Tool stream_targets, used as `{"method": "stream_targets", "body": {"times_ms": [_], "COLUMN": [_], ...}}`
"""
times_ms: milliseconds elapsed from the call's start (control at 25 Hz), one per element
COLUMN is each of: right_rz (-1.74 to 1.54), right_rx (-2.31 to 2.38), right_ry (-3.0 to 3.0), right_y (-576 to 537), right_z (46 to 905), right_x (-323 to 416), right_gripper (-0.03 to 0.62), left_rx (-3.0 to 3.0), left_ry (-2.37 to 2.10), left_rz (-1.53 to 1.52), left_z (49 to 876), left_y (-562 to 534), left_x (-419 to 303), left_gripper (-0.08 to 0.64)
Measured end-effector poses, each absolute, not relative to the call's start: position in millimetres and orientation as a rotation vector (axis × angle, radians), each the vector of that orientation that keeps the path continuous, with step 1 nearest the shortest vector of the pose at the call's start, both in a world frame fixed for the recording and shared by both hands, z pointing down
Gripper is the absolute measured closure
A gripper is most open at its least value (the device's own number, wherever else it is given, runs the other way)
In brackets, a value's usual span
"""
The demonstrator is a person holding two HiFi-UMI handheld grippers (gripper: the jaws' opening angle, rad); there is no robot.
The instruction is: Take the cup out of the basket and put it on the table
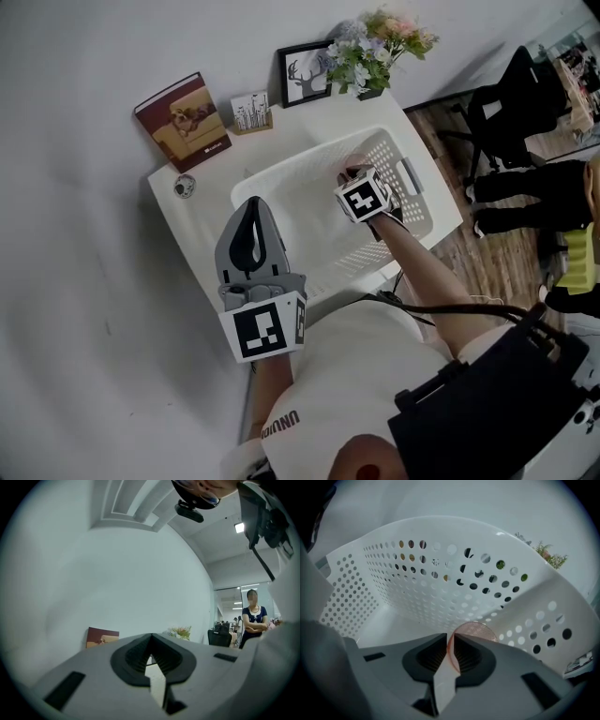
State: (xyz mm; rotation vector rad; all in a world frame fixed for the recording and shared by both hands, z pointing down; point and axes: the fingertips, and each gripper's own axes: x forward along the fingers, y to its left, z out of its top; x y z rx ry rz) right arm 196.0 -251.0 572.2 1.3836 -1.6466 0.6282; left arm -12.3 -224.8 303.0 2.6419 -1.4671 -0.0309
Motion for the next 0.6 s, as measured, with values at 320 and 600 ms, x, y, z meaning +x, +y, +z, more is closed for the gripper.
{"method": "stream_targets", "body": {"times_ms": [320,600], "right_rz": [0.665,0.682], "right_rx": [1.355,1.346], "right_ry": [-1.671,-1.700], "right_y": [-246.7,-245.3], "right_z": [568.7,563.5], "right_x": [191.0,188.7], "right_gripper": [0.551,0.555], "left_rx": [2.640,2.641], "left_ry": [-1.476,-1.486], "left_rz": [-0.035,-0.047], "left_z": [299.3,297.5], "left_y": [-223.6,-221.3], "left_x": [-14.1,-14.6], "left_gripper": [0.549,0.549]}}
